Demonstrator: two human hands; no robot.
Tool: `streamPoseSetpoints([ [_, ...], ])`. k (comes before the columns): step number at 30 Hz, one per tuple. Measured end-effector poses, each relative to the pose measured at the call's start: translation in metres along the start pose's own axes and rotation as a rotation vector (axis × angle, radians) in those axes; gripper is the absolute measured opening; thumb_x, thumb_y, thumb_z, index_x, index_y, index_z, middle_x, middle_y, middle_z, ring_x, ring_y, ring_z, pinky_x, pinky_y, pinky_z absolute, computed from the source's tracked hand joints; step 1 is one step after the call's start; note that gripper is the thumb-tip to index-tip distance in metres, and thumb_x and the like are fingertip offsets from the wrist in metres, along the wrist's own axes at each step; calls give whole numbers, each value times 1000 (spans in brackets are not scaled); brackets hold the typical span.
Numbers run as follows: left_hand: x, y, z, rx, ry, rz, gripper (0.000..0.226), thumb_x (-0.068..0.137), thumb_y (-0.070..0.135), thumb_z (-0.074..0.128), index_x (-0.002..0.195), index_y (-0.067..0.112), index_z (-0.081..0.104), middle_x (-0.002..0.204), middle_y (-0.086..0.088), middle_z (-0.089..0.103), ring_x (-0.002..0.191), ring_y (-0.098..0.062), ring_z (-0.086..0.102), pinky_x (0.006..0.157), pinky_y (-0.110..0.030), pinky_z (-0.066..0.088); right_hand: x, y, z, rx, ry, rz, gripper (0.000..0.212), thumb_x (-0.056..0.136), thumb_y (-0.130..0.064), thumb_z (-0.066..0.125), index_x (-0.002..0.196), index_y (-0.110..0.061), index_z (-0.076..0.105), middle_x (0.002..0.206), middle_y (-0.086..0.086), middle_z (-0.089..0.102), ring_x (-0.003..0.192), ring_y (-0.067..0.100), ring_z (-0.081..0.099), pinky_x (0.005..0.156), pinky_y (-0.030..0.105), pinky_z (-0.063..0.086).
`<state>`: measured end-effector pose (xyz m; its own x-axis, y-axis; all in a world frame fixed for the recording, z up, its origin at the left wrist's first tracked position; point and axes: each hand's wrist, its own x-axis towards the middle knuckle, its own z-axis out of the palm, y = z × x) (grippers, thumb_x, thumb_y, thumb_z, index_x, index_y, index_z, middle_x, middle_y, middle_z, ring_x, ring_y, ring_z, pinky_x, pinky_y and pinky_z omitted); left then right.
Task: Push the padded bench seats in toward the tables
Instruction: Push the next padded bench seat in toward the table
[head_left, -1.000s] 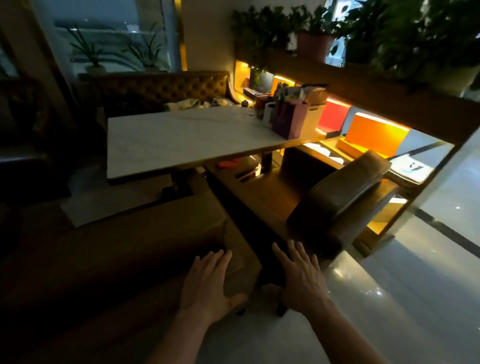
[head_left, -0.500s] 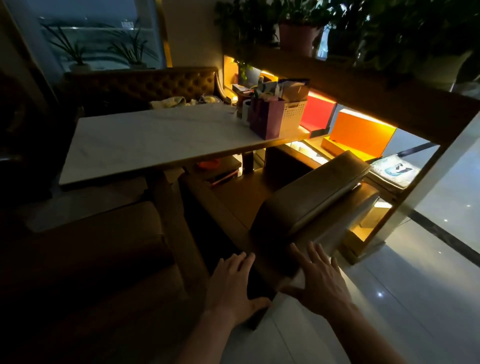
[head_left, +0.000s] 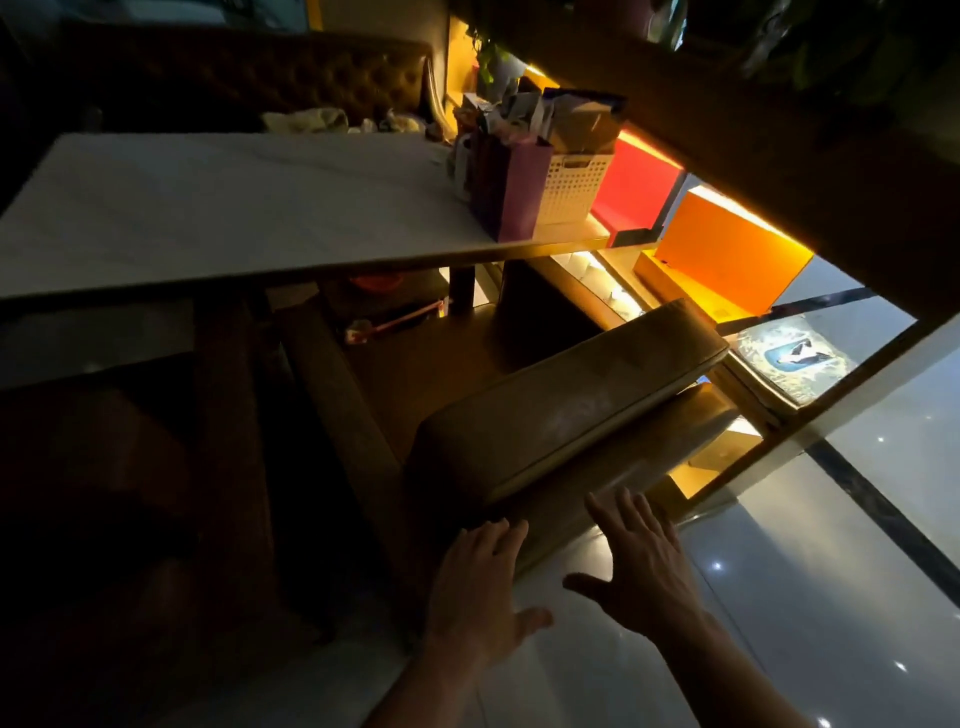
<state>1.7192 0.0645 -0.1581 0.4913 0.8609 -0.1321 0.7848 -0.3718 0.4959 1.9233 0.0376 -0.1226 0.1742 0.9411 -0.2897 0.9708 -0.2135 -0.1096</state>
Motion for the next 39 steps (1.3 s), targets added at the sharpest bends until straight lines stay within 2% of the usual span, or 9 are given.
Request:
streamPoseSetpoints([
  [4, 30, 19, 30, 6, 26, -58, 98, 79, 63, 65, 155, 34, 9, 161, 6, 16, 148, -15, 9, 121, -35, 2, 40, 43, 4, -6, -53, -44, 113, 76, -79, 59, 157, -37, -7, 167, 8, -11, 153, 30, -13, 124, 57, 5],
  [10, 64, 39, 77, 21, 147, -240, 98, 82, 58, 64, 153, 39, 0, 163, 12, 3, 149, -13, -2, 122, -37, 1, 109, 88, 7, -59, -105, -211, 114, 77, -78, 60, 157, -35, -9, 166, 9, -13, 153, 31, -13, 125, 55, 8],
  [16, 81, 41, 109, 77, 261, -422, 100, 83, 54, 65, 153, 42, -5, 161, 13, 3, 147, -16, 6, 119, -35, 8, 156, 130, 20, -113, -127, -339, 118, 78, -75, 62, 153, -37, -21, 164, 7, -22, 151, 30, -20, 125, 52, 6],
  [22, 87, 35, 121, 157, 262, -449, 96, 82, 43, 70, 153, 40, 6, 157, 16, 16, 145, -13, 14, 115, -33, 23, 181, 138, 35, -94, -118, -416, 126, 72, -81, 60, 151, -37, -27, 163, 10, -25, 149, 32, -24, 125, 50, 1],
  [28, 91, 28, 124, 156, 225, -448, 86, 91, 41, 62, 153, 41, 2, 160, 20, 10, 148, -13, 9, 111, -32, 31, 184, 141, 40, -187, -73, -443, 120, 76, -88, 41, 143, -31, -41, 163, 19, -23, 151, 38, -18, 125, 52, 8],
  [33, 92, 22, 121, 110, 165, -436, 87, 89, 49, 60, 151, 45, 0, 160, 25, 6, 147, -9, 2, 112, -39, 32, 187, 133, 31, -274, -78, -449, 125, 69, -93, 41, 147, -31, -34, 165, 20, -13, 153, 39, -3, 125, 48, 15],
  [36, 93, 18, 118, 85, 131, -436, 90, 88, 49, 62, 149, 48, -4, 159, 27, 5, 147, -7, 1, 111, -43, 36, 190, 129, 26, -298, -113, -443, 126, 68, -94, 43, 152, -30, -26, 165, 20, -13, 154, 38, -2, 125, 47, 15],
  [39, 95, 11, 111, 92, 138, -432, 91, 88, 46, 64, 150, 49, -3, 159, 26, 7, 147, -6, 1, 110, -41, 37, 192, 122, 26, -304, -112, -437, 124, 70, -92, 45, 154, -30, -22, 165, 19, -12, 154, 38, -3, 125, 47, 16],
])
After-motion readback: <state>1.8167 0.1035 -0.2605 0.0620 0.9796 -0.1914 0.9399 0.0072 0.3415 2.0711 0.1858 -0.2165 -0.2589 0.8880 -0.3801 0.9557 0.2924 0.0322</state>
